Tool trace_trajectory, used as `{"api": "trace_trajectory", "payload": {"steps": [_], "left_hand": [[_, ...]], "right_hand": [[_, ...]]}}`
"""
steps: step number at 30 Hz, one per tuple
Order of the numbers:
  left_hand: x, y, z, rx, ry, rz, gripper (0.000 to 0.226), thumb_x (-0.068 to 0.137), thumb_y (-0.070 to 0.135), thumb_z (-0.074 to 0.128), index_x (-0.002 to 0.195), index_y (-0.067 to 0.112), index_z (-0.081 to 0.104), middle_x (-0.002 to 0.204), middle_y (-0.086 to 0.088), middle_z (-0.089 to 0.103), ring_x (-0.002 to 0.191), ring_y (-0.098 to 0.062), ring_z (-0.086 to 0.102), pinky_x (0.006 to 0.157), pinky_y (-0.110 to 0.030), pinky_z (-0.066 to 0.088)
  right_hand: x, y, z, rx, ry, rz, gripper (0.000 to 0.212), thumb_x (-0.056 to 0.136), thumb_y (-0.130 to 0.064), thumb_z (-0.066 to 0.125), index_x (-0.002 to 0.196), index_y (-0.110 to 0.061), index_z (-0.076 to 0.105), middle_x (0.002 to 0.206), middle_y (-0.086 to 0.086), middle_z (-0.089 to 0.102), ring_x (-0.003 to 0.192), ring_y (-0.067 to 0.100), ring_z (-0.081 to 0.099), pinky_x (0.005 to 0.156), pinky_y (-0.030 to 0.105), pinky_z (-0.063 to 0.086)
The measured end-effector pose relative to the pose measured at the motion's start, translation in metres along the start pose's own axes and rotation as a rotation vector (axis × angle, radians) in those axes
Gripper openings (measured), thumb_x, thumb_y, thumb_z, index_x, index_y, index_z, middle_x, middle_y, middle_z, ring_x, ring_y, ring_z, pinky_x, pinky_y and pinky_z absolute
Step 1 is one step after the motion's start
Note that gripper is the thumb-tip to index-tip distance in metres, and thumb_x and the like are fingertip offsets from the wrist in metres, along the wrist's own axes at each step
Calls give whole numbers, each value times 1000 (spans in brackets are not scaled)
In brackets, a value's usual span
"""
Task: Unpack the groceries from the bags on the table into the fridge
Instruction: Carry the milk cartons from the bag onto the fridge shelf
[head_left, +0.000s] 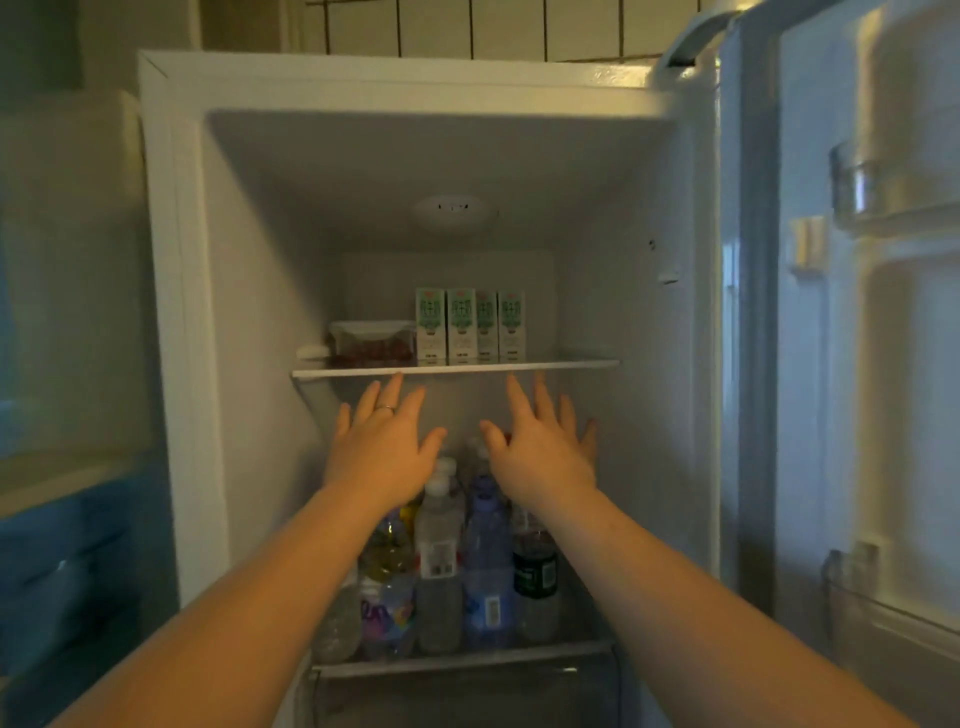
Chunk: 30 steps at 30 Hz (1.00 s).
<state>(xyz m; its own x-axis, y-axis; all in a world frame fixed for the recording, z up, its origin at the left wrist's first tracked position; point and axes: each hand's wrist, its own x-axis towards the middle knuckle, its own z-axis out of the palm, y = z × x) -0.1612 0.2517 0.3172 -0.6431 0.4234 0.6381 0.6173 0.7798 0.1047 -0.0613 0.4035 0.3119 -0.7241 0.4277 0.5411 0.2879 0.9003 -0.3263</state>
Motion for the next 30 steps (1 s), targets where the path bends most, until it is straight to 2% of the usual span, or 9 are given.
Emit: {"api": "trace_trajectory", "payload": {"steps": [8,15,23,30], "left_hand": [[-126,21,-20,59,-83,-81,66,100,63,24,159,36,9,169,0,1,155,-25,-5,123,-56,4],[-230,33,-38,51,-133,-204,69,97,68,17,157,41,-6,167,4,-13,153,-23,-16,122,-55,-6],[-360,65,-59,19,-243,-312,84,81,77,-2,157,42,-1,167,7,-12,153,-21,-15,123,-56,-3],[-510,108,-49,-94,-407,-418,75,89,73,11,157,43,0,168,8,-10,154,-19,-13,123,-53,-4]], "right_hand": [[-102,16,-4,60,-53,-78,68,99,-61,27,157,-36,2,167,-4,-5,153,30,-8,118,63,0],[-188,11,-18,224,-112,-105,65,99,-62,29,156,-40,6,167,-8,-1,153,27,-5,118,62,-1],[-317,25,-21,401,-222,-104,65,99,-58,36,157,-39,11,166,-12,4,153,21,-3,120,59,-1],[-463,62,-18,399,-373,-130,63,100,-56,36,156,-38,15,165,-12,13,152,19,3,121,54,0]]}}
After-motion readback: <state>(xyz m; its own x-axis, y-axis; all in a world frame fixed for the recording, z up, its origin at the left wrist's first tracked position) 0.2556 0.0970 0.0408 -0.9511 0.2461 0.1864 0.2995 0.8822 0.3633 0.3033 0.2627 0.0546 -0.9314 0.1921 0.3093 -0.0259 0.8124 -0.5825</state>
